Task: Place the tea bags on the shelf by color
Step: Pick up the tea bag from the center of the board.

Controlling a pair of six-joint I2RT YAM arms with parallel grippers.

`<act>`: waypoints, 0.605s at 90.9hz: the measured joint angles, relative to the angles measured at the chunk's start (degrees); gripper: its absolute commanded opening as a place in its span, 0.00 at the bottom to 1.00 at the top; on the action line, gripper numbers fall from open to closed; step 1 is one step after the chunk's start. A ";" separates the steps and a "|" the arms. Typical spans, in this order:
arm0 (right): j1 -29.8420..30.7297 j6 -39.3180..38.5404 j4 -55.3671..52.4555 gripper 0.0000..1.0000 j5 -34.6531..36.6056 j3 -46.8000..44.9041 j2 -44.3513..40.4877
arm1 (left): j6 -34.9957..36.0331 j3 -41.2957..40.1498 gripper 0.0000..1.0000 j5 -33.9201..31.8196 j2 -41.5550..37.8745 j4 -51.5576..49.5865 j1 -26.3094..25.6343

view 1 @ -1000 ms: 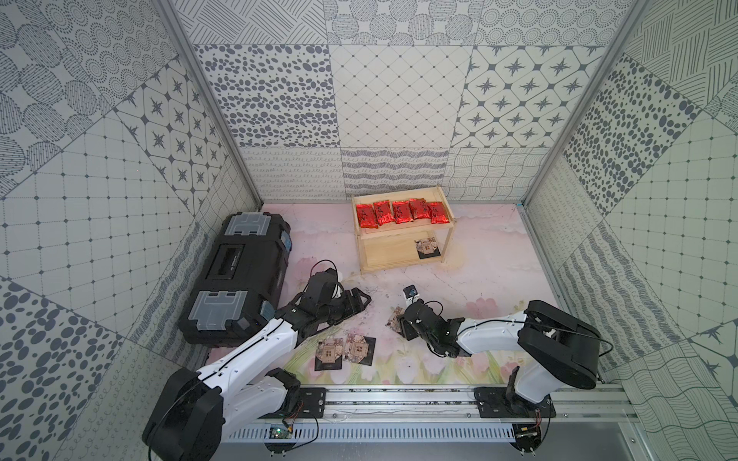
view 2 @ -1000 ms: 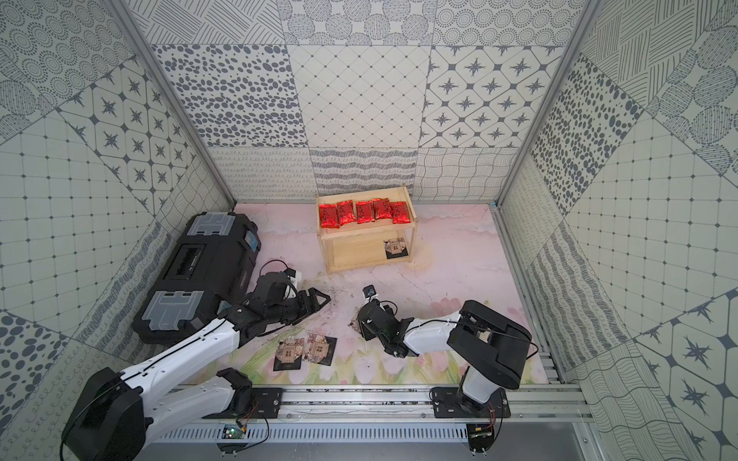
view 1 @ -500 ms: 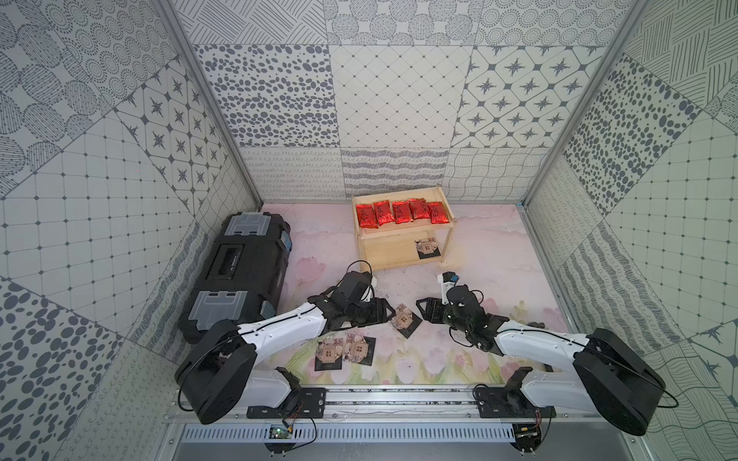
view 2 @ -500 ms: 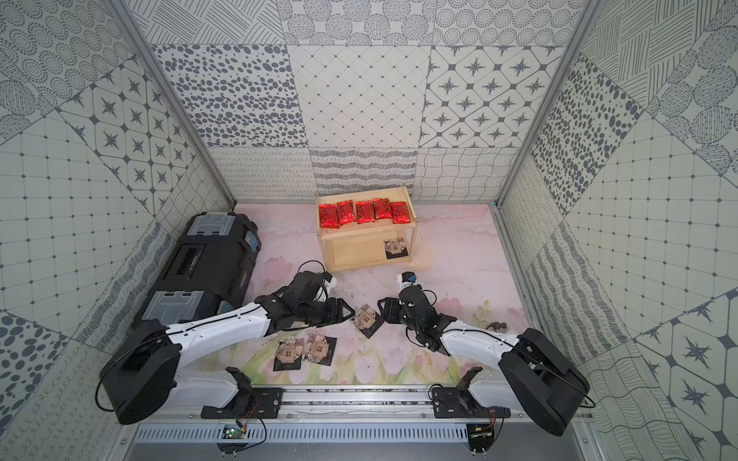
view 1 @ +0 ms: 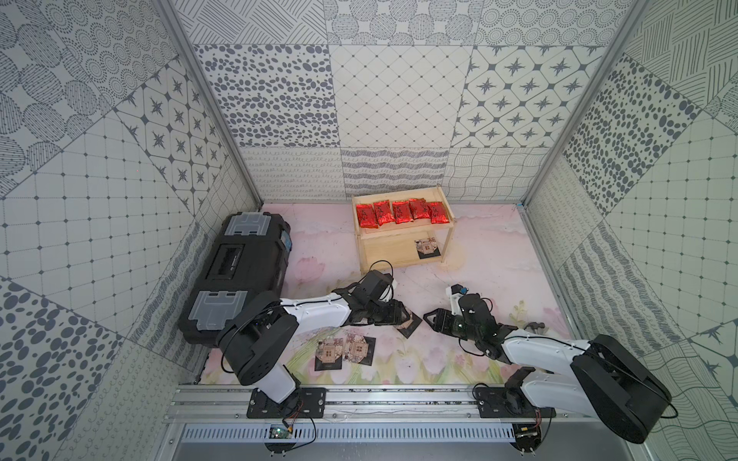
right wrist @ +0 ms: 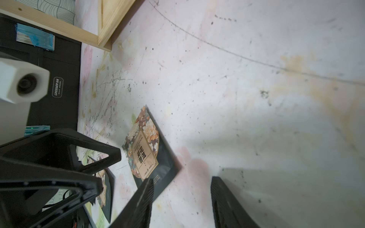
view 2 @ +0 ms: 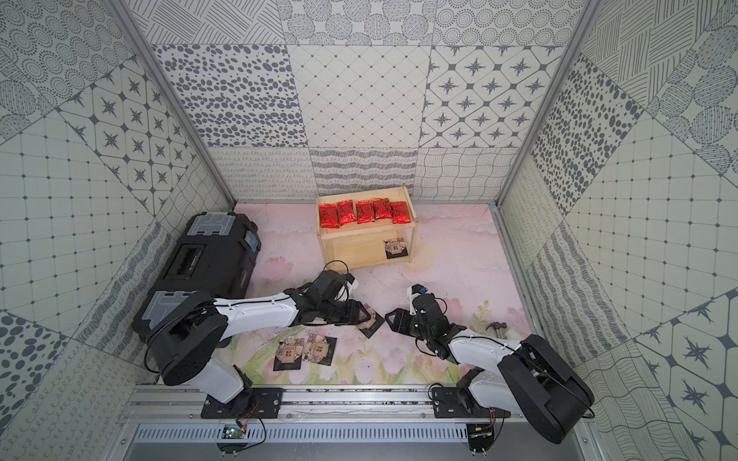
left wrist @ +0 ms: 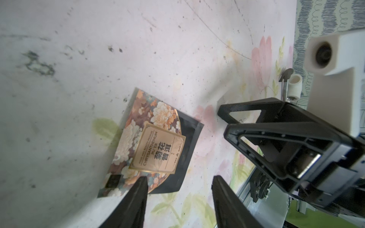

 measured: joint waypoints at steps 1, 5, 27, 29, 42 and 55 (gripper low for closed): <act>-0.02 0.04 0.11 0.50 -0.15 -0.04 0.00 | 0.04 0.00 0.57 0.00 0.15 0.04 0.00; -0.13 0.46 0.57 0.49 -0.81 -0.15 0.02 | 0.17 -0.07 0.57 -0.04 0.59 0.17 -0.02; -0.26 3.04 4.94 0.48 -4.13 -0.31 1.81 | 1.03 -1.88 0.57 -1.11 0.79 0.90 -0.02; -0.28 3.41 5.35 0.47 -4.37 -0.31 2.21 | 1.14 -2.05 0.57 -1.25 0.79 0.96 -0.02; -0.35 5.31 8.33 0.46 -6.08 -0.37 5.29 | 1.57 -2.84 0.57 -1.36 0.76 2.67 0.00; -0.35 6.73 10.91 0.44 -7.63 -0.42 7.58 | 1.79 -3.89 0.56 -1.51 0.68 4.79 0.04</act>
